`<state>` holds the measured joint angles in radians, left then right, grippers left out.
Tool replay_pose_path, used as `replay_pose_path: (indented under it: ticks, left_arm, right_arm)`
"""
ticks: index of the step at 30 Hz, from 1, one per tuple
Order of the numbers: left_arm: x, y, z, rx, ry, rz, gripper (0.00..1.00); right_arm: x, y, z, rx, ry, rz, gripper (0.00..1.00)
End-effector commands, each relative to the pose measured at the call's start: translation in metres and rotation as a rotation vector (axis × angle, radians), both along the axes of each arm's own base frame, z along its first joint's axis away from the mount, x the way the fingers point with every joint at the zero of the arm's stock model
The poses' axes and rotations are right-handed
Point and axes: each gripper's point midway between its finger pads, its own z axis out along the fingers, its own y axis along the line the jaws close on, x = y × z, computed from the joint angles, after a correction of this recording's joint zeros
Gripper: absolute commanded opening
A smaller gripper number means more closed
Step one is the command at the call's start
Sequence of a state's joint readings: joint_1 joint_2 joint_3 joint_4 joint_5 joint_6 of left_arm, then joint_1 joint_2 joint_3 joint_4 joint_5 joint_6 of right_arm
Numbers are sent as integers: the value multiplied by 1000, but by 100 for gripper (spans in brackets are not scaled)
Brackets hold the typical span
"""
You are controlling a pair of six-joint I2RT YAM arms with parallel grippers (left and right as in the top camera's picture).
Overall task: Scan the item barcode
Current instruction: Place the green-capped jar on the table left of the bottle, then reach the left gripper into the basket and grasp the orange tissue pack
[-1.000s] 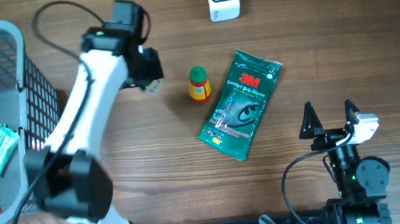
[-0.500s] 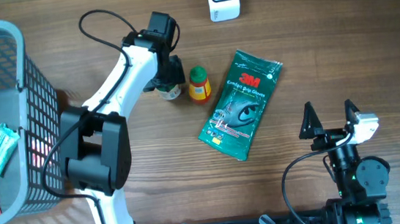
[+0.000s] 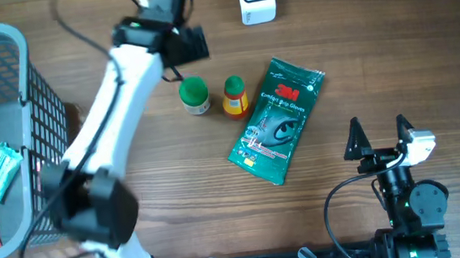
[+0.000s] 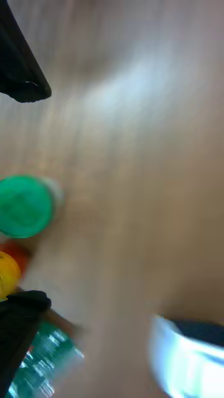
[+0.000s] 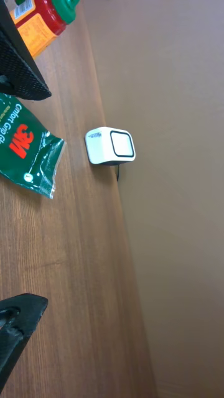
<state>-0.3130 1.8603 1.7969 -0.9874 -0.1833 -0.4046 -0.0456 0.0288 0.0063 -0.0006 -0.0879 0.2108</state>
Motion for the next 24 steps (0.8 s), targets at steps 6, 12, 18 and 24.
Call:
replay_pose_path:
  ticks: [6,12,18,24]
  left_arm:
    - [-41,125,198,55,-511,381,100]
    - [-98,213,207,-54,-531,775,100]
    - [-169,285,155,-163,-377,1307,100]
    - [-195,315,108,-302,-233,1464,100]
  right_arm:
    - [0,-2,0,-1,-1,-10,100]
    - [0,-2,0,-2,-1,-10,100]
    - [0,-2,0,-1,-1,-10,100]
    - [0,-2,0,-1,-1,-10,100]
